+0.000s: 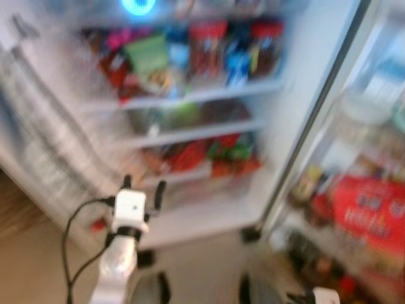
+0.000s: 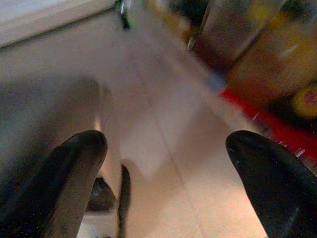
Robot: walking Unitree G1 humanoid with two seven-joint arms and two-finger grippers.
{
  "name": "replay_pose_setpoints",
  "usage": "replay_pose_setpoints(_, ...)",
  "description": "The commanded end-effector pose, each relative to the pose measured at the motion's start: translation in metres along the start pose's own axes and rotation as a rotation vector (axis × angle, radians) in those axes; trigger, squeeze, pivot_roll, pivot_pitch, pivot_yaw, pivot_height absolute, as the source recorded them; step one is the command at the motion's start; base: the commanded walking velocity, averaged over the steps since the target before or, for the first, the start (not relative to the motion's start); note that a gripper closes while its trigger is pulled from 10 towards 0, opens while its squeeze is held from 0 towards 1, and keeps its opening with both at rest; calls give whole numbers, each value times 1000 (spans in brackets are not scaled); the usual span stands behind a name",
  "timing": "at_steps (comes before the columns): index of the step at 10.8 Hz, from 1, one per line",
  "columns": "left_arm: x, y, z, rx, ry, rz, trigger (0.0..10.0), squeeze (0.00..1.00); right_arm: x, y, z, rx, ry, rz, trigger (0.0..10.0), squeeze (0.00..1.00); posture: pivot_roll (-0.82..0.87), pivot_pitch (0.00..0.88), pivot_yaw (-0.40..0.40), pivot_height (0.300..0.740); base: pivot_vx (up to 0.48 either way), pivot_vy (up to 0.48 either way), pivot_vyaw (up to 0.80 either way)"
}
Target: Restocking fridge
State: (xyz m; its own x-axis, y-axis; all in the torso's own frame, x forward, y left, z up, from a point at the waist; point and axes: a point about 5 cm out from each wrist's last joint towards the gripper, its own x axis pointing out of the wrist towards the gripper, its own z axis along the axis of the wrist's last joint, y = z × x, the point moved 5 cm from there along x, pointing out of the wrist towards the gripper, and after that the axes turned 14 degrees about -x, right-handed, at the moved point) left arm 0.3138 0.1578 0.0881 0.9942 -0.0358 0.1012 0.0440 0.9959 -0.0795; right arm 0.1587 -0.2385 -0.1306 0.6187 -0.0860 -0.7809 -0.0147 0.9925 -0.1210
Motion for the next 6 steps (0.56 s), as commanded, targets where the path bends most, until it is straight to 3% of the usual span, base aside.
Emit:
replay_pose_setpoints(1, -5, 9, -16, 7, 69, 34, 10000, 0, -2, 10, -8, 4, 22, 39, 10000, 0, -59, 15, 39, 602, 0, 0, 0)
replay_pose_setpoints(2, -11, 21, -32, 24, 132, 65, 10000, 0, -3, 6, -10, 4, 19, 37, 10000, 0, -54, 22, 39, 602, 0, 0, 0)
replay_pose_setpoints(4, -35, 65, -82, 48, 342, 184, 10000, 0, -4, 6, -13, -5, 31, 55, 10000, 0, -45, 34, 38, 602, 0, 0, 0)
replay_pose_setpoints(6, -78, 96, -134, 36, 602, 310, 10000, 0, -3, 15, -16, -8, 67, 78, 10000, 0, -49, 36, 41, 602, 0, 0, 0)
